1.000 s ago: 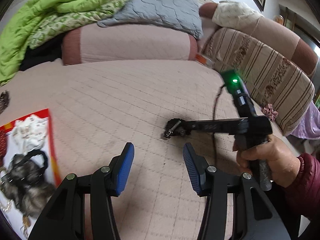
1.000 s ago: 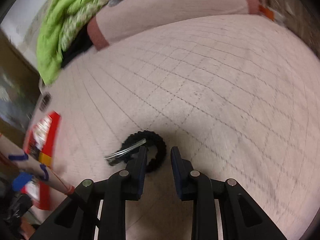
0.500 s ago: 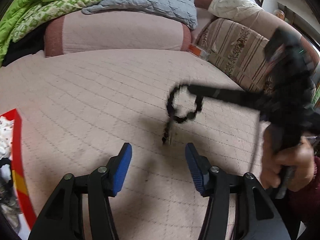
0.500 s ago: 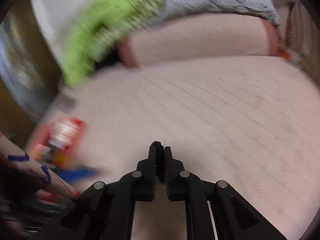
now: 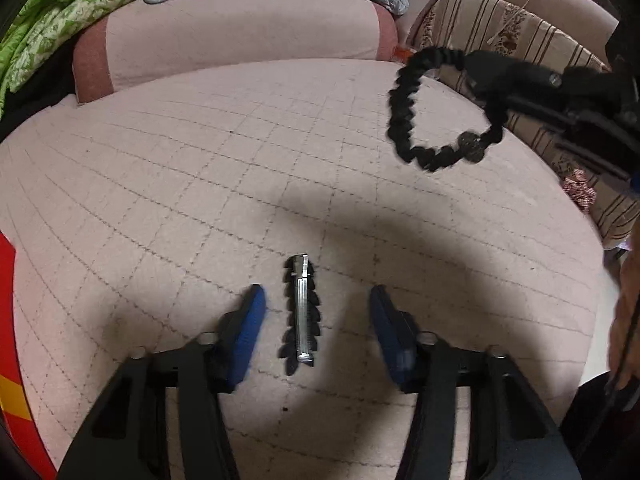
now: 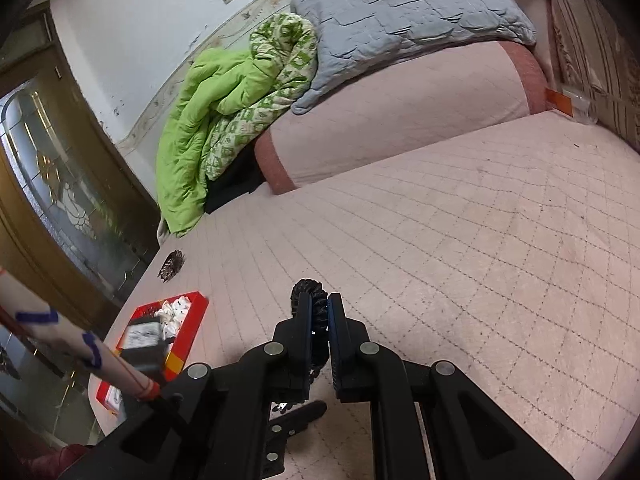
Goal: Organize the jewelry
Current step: 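Carry the hair clip and black bracelet over the tray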
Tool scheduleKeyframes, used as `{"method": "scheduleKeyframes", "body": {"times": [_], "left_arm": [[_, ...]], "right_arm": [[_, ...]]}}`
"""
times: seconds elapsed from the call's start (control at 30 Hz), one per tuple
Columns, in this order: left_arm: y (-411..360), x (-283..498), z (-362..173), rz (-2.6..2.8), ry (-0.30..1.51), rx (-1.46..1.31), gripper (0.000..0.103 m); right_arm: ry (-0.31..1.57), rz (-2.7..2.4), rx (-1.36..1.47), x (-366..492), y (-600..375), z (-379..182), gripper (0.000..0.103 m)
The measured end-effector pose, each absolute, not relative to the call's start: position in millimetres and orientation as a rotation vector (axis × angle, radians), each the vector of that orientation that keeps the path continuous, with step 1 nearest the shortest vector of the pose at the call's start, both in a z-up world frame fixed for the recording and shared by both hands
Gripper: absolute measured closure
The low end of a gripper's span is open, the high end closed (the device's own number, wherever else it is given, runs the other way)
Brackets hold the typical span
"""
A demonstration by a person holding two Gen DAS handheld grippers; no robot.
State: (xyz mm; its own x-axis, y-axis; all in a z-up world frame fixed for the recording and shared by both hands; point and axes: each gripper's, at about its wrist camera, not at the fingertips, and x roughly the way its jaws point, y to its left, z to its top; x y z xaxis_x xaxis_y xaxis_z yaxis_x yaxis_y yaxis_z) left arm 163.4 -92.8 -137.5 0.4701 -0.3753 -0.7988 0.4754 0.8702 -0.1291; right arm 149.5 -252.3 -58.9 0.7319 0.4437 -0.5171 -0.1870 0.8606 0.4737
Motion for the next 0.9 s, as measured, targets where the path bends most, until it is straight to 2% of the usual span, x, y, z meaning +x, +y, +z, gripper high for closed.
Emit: {"method": "scheduleKeyframes", "body": {"times": [0.07, 0.23, 0.53, 0.9], "left_arm": [[-91, 165, -138, -0.490, 0.947, 0.134, 0.089], [-83, 157, -132, -0.477, 0.909, 0.122, 0.091], [-61, 130, -91, -0.468, 0.814, 0.068, 0.091], [47, 81, -38, -0.342, 0.734, -0.064, 0.091]], "right_arm": [[0.660, 0.362, 0.423, 149, -256, -58, 0.095], [0.665, 0.367, 0.430, 149, -254, -58, 0.095], [0.648, 0.378, 0.421, 143, -249, -53, 0.095], [0.657, 0.489, 0.377, 124, -186, -42, 0.095]]}}
